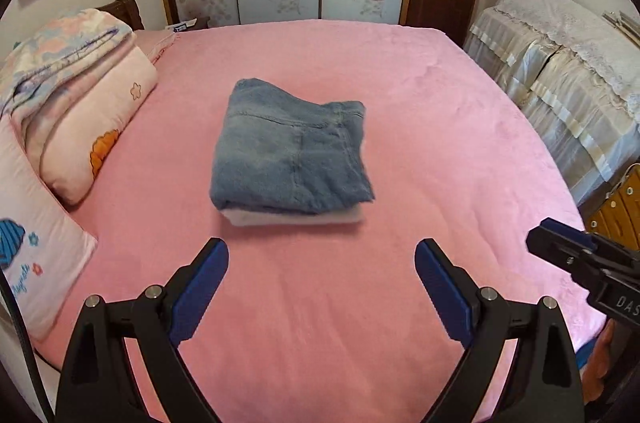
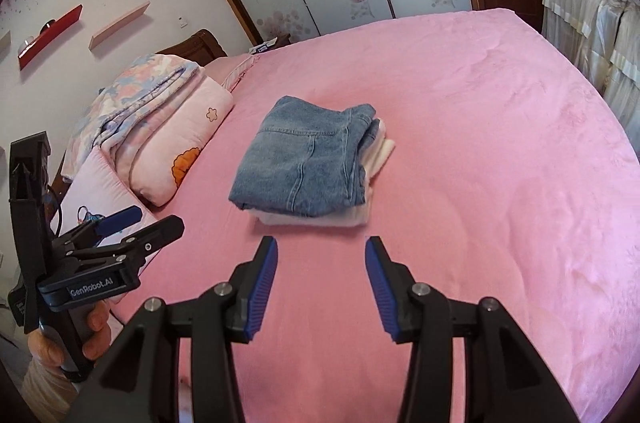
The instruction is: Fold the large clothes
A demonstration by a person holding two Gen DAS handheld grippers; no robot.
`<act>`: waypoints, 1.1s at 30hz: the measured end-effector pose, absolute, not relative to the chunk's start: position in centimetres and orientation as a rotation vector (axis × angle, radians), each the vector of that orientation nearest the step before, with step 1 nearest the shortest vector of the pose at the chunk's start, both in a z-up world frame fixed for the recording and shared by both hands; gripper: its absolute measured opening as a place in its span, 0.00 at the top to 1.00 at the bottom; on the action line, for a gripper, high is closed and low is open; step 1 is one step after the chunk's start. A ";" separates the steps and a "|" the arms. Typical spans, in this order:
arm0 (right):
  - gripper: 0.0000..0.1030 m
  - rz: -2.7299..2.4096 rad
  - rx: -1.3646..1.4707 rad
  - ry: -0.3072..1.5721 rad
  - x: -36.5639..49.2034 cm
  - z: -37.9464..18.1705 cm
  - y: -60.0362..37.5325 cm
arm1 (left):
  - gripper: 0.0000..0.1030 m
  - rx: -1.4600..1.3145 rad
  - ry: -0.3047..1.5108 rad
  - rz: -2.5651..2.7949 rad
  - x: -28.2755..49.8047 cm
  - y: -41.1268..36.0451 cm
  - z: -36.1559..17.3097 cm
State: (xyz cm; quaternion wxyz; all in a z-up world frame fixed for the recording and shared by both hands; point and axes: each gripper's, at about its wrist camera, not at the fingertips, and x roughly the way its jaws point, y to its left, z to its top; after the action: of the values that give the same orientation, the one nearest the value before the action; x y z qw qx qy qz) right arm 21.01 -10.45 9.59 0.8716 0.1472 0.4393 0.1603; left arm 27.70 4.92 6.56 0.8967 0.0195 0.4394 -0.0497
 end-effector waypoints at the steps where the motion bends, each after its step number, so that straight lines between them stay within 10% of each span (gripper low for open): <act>1: 0.55 0.331 0.309 0.919 20.2 9.6 -10.7 | 0.09 0.047 0.904 -0.103 26.4 4.3 6.5; 33: 0.39 0.086 0.178 0.793 0.1 6.2 -16.1 | 0.09 0.035 0.838 -0.019 8.0 -3.2 1.7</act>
State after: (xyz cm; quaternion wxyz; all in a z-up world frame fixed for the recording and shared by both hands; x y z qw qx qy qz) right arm 0.15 -16.14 6.21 0.9177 0.0867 0.3855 0.0418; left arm 8.01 -3.20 1.69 0.9133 0.0170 0.4068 -0.0094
